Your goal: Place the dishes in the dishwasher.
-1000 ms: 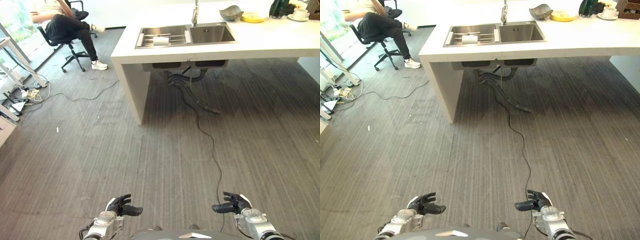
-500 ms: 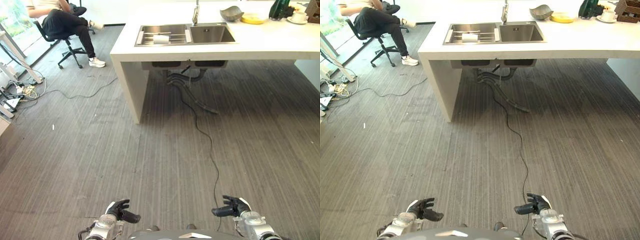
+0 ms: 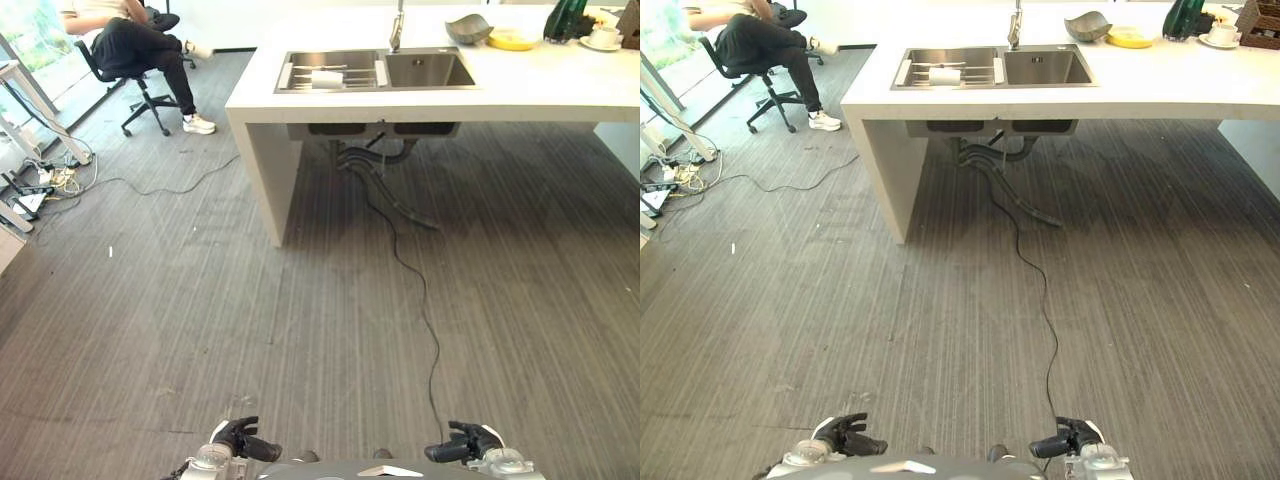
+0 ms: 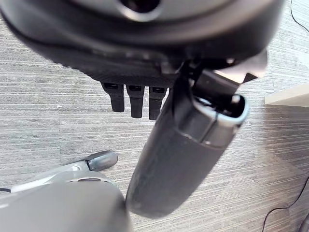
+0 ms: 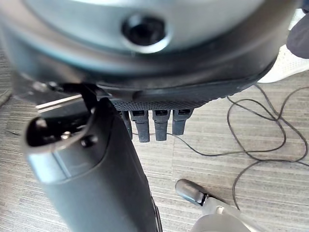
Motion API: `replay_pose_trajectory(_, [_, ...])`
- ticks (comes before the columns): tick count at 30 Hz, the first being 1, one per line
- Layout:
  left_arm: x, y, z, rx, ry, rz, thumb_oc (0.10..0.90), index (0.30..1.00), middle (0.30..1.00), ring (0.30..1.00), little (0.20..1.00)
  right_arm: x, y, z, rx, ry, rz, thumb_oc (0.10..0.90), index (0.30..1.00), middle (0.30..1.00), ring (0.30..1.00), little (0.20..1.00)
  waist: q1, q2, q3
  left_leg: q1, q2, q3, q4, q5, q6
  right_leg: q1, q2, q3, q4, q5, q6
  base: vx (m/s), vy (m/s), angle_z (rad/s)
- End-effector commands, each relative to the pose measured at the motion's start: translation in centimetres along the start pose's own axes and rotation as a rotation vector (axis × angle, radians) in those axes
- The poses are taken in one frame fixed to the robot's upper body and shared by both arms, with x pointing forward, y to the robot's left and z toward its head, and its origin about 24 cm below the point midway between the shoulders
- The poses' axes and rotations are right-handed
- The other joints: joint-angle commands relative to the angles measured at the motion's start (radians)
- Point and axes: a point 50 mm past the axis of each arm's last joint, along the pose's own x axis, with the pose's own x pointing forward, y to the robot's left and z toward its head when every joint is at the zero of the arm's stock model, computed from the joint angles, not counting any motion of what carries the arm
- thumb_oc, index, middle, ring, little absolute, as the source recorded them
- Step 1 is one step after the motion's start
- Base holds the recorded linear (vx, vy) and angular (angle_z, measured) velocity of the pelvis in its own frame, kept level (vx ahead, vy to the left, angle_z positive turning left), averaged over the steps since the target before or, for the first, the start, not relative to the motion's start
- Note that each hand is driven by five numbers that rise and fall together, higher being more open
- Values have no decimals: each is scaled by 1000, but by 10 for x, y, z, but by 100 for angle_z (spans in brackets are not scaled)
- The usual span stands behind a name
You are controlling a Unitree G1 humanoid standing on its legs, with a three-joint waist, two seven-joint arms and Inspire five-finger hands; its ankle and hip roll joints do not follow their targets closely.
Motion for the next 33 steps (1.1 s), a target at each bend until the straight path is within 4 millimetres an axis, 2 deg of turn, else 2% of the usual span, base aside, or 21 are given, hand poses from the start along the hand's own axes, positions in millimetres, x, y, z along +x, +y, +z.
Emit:
replay_pose_trajectory(1, [4,-1,29,-12,-87,-6,800,900,900,900,900,3,-1,27,32,-97,-7,800,900,900,900,900,7,-36,-26,-42,23,-12,0,-19,-71,-26,-117,36,10,-43,156,0,0,0])
replay_pose_trajectory(12, [5,0,38,-27,-112,-13,800,900,900,900,900,2,-3,36,32,-132,-1,800,900,900,900,900,1,-35,-26,-30,19,-8,0,-26,-69,-19,-118,38,10,-42,156,0,0,0])
replay_pose_trajectory(33, [5,-2,33,-49,-83,-20,800,900,900,900,900,3,5,32,60,-100,25,800,900,900,900,900,4,-40,-24,-25,15,-3,0,-34,-65,-19,-126,36,10,-38,160,1,1,0])
